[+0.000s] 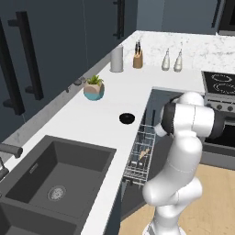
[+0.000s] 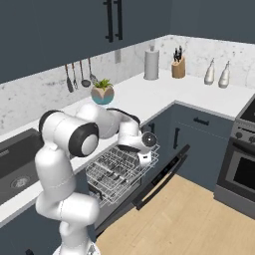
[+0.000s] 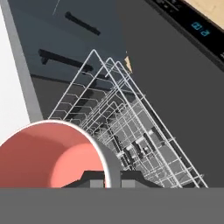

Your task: Pick up the cup and bowl from the counter, place them in the dishwasher, and close the dishwasher door.

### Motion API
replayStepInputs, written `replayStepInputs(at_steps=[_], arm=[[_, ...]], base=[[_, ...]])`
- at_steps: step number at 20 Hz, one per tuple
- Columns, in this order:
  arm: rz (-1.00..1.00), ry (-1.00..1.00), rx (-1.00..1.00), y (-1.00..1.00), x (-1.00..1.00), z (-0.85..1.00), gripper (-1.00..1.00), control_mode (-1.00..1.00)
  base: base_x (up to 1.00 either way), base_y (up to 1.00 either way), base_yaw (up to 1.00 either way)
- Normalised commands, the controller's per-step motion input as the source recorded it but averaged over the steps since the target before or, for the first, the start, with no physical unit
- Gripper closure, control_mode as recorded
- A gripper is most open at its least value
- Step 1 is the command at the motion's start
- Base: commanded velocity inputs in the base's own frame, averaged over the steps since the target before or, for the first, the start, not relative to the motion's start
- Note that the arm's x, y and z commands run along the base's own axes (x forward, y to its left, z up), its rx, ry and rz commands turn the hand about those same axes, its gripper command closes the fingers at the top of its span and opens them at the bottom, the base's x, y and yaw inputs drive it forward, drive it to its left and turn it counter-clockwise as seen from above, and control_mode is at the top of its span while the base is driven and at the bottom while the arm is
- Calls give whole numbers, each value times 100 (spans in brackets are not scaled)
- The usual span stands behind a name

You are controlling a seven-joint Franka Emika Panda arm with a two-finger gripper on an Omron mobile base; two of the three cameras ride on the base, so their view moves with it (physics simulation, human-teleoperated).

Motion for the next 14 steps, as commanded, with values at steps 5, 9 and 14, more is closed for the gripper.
replayStepInputs(at_steps=[5, 9, 14], arm=[[0, 5, 13, 2, 35, -38, 100, -100], [0, 7, 10, 2, 71, -20, 100, -100], [0, 16, 7, 6, 61, -43, 100, -100]], base=[[0, 0, 0], [0, 0, 0], [0, 0, 0]])
